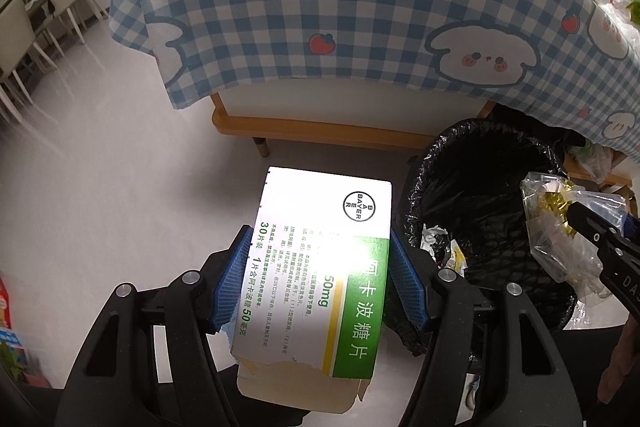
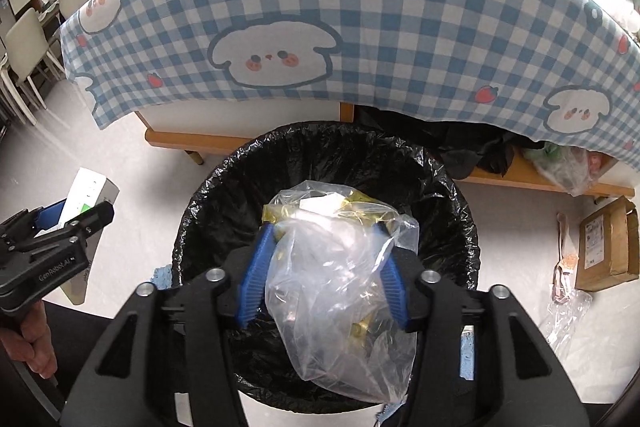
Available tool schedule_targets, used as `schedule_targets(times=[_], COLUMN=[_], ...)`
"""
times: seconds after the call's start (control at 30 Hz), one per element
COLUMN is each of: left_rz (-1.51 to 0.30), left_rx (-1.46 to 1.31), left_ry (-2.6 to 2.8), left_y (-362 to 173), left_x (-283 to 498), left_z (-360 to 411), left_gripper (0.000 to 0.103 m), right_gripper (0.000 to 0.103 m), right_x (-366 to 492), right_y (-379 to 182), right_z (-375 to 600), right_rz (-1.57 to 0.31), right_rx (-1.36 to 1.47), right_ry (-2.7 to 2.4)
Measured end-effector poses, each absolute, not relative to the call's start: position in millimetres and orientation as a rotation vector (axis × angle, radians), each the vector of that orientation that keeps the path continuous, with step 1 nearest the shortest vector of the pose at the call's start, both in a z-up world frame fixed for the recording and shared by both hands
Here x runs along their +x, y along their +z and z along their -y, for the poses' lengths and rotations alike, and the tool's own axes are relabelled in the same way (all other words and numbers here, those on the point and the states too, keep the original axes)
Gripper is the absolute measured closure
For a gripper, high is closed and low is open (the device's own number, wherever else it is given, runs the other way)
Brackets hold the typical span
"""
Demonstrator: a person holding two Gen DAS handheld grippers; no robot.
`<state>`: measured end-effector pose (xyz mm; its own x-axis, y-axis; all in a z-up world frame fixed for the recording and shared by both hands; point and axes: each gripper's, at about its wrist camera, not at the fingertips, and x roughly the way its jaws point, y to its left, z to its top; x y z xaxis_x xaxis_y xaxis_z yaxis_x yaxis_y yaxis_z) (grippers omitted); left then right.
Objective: Collect trash
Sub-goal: 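Open the right tool over the bin while the left tool releases the white box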
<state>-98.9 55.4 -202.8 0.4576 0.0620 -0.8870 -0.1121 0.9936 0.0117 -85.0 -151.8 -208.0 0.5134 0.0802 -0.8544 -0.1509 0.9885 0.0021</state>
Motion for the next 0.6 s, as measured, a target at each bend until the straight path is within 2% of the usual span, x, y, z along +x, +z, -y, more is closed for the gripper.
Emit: schedule_targets(times=[0.07,0.27,0.37,0.6], left_rz=[-1.094,-1.1,-1.101,-1.106], left_rx=[-0.053,-0.052,-0.036,-0.009], left_ry=[0.106,0.087,0.069,0.026], left_y=[-203,-198,-196,-195], left_x=[-98,-93,-91,-87], left_z=[-52,-31,-12,33], left_gripper=[0.039,0.039,0.039,0.039], right_gripper=[0.038,0.013,0.008,0.008], right_x=[-85,-88,-90,-91], right_y=[-206,-204,-204,-205], right_z=[153,177,196,237], right_rz=[-1.012,-0.999,-0.991,-0.997], right_rx=[-0.082,-0.07,-0.048,-0.046], right_ry=[0.136,0.098,0.066,0.003])
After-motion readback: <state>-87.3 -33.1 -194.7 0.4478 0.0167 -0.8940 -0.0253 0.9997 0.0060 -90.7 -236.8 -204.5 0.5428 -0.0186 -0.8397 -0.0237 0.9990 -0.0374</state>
